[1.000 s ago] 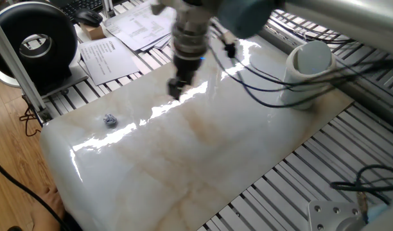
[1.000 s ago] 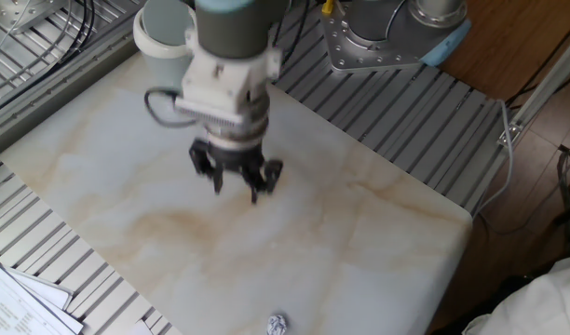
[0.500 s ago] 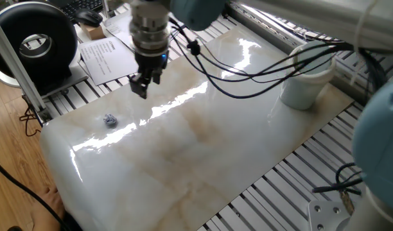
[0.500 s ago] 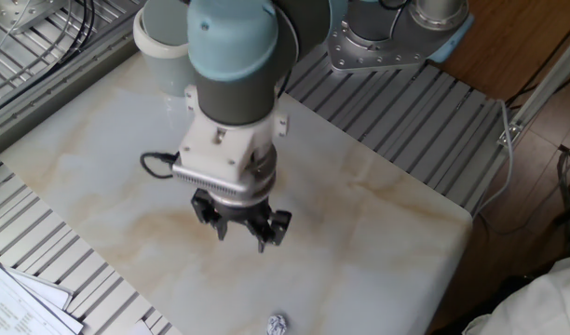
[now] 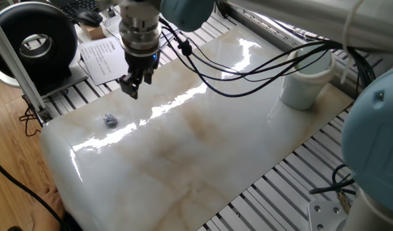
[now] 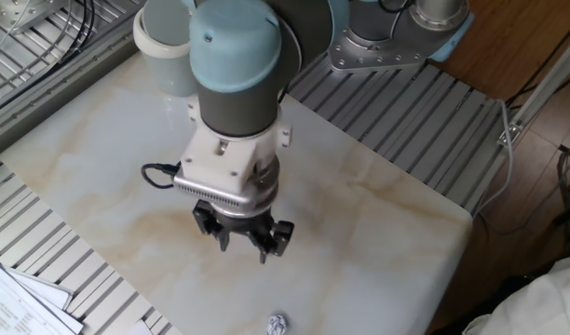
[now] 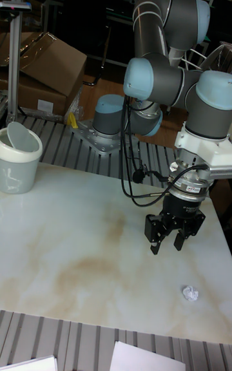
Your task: Put the garbage in the trash can
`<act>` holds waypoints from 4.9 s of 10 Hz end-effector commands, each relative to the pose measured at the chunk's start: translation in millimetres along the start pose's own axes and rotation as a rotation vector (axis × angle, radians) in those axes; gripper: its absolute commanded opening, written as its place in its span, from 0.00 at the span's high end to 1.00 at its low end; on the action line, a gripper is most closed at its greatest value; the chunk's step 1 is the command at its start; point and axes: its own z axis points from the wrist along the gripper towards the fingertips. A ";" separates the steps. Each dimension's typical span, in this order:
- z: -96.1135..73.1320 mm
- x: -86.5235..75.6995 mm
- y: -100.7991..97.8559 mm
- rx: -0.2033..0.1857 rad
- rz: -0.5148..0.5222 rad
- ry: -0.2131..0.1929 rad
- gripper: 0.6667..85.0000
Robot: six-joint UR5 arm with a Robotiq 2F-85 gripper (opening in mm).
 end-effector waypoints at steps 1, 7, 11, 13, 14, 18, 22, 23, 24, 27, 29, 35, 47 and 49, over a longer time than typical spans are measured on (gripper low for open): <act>19.7 -19.9 24.1 -0.030 0.012 -0.029 0.31; 36.3 -4.3 63.6 -0.068 0.019 0.086 0.36; 37.0 -8.4 56.5 -0.040 0.047 0.071 0.36; 41.8 -24.3 62.3 -0.045 0.032 0.038 0.36; 50.7 -28.4 61.6 -0.042 0.032 0.029 0.36; 72.2 -24.3 61.1 -0.025 0.084 0.069 0.37; 84.2 -38.1 68.2 -0.025 0.110 0.066 0.38; 89.2 -44.9 69.8 -0.022 0.110 0.057 0.38; 91.6 -49.8 72.0 -0.021 0.110 0.051 0.38; 94.9 -56.6 71.8 -0.010 0.100 0.040 0.39; 103.3 -58.2 71.2 -0.008 0.103 0.037 0.39; 109.1 -56.0 72.5 -0.005 0.104 0.033 0.99; 31.1 14.2 -20.5 0.100 0.090 0.029 0.99; 3.0 69.9 -60.8 0.093 0.001 0.075 0.99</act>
